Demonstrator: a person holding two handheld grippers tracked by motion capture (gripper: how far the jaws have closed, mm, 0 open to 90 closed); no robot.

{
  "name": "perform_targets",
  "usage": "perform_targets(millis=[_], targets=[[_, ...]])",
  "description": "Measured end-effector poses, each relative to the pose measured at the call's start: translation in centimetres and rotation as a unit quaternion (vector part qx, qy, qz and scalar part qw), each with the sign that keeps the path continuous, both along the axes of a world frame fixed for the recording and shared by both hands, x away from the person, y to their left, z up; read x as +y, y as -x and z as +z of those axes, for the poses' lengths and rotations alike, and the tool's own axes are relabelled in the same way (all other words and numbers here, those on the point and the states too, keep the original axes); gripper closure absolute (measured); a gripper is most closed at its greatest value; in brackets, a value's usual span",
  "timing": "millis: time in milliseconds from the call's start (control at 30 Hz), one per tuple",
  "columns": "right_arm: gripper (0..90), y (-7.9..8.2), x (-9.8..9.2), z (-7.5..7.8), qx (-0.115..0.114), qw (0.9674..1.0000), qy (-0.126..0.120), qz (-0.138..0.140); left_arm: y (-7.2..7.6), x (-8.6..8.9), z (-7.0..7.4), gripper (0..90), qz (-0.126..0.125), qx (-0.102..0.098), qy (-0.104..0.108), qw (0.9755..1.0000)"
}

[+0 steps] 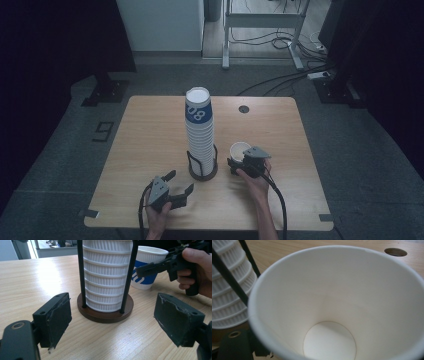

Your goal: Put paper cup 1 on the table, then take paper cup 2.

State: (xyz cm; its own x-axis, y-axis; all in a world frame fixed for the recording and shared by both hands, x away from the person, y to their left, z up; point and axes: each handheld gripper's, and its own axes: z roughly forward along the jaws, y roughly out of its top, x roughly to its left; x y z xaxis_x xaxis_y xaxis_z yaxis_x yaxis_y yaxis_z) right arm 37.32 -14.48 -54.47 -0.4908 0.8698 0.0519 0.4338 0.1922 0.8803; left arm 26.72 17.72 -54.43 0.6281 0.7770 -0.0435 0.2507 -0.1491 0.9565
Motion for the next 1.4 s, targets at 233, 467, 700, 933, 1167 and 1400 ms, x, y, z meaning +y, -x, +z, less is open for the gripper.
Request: perform_targets(millis=[233, 467, 700, 933, 1167, 1400], targets=[[15.1, 1.0, -0.9, -0.2, -0.004, 0.9999, -0.008, -0.010, 0.1, -0.1, 0.0, 14.5, 0.000, -0.001, -0.003, 1.0000], [14.1, 2.6, -1.5, -0.4, -0.011, 0.9994, -0.027, -0.019, 0.1, -0.1, 0.0, 14.5, 0.000, -0.003, -0.003, 1.0000], [14.5, 4.4, -2.3, 0.0, -0.018, 0.9986, -0.038, -0.033, 0.0, -0.1, 0.0, 14.5, -0.001, -0.001, -0.004, 1.0000], [15.1, 6.2, -2.6, 1.0, -0.033, 0.9974, -0.049, -0.043, 0.0, -0.1, 0.0, 14.6, 0.000, 0.001, -0.004, 1.0000], [17.2, 7.2, -2.0, 3.3, -0.063, 0.9962, -0.054, -0.026, 0.0, -0.1, 0.0, 14.7, 0.000, 0.000, -0.004, 1.0000], [15.1, 7.3, -0.9, 6.1, -0.091, 0.9936, -0.067, 0.008, 0.0, -0.1, 0.0, 14.7, 0.000, -0.001, -0.004, 1.0000]])
